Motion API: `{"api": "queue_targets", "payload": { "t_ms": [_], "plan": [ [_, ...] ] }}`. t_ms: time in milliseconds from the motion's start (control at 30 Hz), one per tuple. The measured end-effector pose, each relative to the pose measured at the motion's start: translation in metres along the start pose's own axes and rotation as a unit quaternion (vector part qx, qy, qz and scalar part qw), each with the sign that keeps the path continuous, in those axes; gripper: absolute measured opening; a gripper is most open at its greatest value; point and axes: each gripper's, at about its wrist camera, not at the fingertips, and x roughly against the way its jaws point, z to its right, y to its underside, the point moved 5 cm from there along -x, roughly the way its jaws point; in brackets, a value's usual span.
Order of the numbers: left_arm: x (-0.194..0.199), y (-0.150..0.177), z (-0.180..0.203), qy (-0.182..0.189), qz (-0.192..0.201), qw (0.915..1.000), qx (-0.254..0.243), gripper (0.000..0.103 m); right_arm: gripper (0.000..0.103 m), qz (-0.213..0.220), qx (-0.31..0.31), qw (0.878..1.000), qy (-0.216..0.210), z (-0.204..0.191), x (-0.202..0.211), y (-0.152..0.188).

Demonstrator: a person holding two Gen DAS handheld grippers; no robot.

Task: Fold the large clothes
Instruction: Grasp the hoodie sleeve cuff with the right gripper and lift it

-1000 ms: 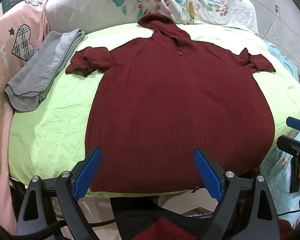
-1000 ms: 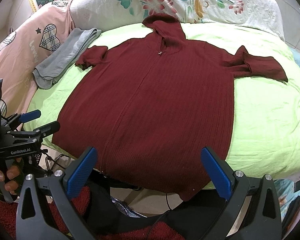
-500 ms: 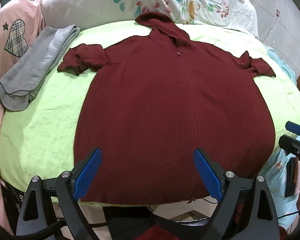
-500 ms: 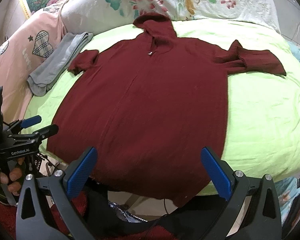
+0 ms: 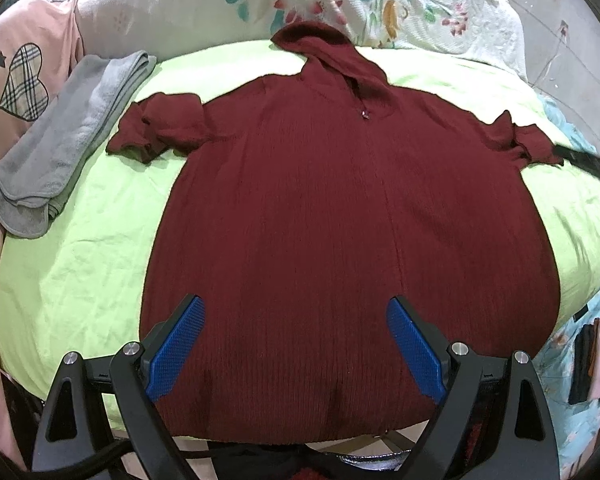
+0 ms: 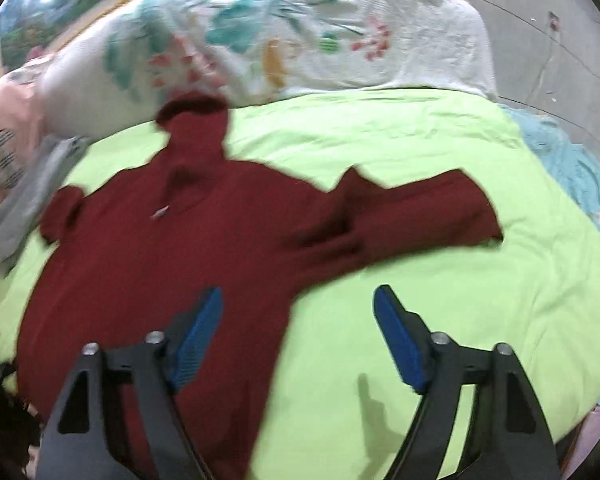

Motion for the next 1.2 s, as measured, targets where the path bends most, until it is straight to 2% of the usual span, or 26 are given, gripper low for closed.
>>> {"api": "queue_targets", "payload": {
  "t_ms": [100,300,400,433,533,567,633,700,800,933,1033,1200],
  "plan": [
    [-0.005,0.003,0.0,-0.002,-0.01,1.0,0.001,0.093,0.075,0.001,0.006,1.0,0.014,0.011,-0.03,-0.02],
    [-0.016,0.003,-0.003,-0.013,-0.02,0.9997,0.001,0.093,0.071,-0.038,0.027,0.998,0.04,0.029,-0.086,-0.035],
    [-0.023,0.0,-0.006,-0.011,-0.025,0.9996,0.008,0.093,0.047,-0.058,0.017,0.997,0.054,0.047,-0.105,-0.036],
    [-0.024,-0.001,-0.006,-0.01,-0.027,0.9995,0.009,0.093,0.035,-0.061,0.012,0.997,0.055,0.051,-0.108,-0.036],
    [-0.024,-0.007,-0.005,-0.003,-0.018,0.9998,0.011,0.093,0.005,-0.056,-0.032,0.997,0.033,0.062,-0.099,-0.038],
    [-0.024,-0.007,-0.004,-0.002,-0.016,0.9998,0.011,0.093,0.005,-0.047,-0.046,0.998,0.025,0.062,-0.091,-0.04],
    [-0.026,-0.008,-0.003,0.0,-0.016,0.9998,0.009,0.093,0.005,-0.034,-0.079,0.996,-0.02,0.055,-0.08,-0.045],
    [-0.029,-0.008,-0.003,0.002,-0.019,0.9998,0.009,0.093,0.005,-0.027,-0.121,0.987,-0.098,0.038,-0.068,-0.05],
    [-0.033,-0.009,-0.005,0.011,-0.023,0.9996,0.015,0.093,0.005,-0.022,-0.133,0.975,-0.175,-0.002,-0.058,-0.062],
    [-0.034,-0.01,-0.012,0.019,-0.02,0.9992,0.027,0.093,0.005,-0.035,-0.141,0.949,-0.279,-0.07,-0.063,-0.077],
    [-0.035,-0.011,-0.016,0.028,-0.025,0.9988,0.03,0.093,0.005,-0.052,-0.121,0.941,-0.312,-0.127,-0.076,-0.087],
    [-0.039,-0.017,-0.027,0.04,-0.019,0.9981,0.042,0.093,0.005,-0.094,-0.123,0.914,-0.375,-0.21,-0.115,-0.099]
  ]
}}
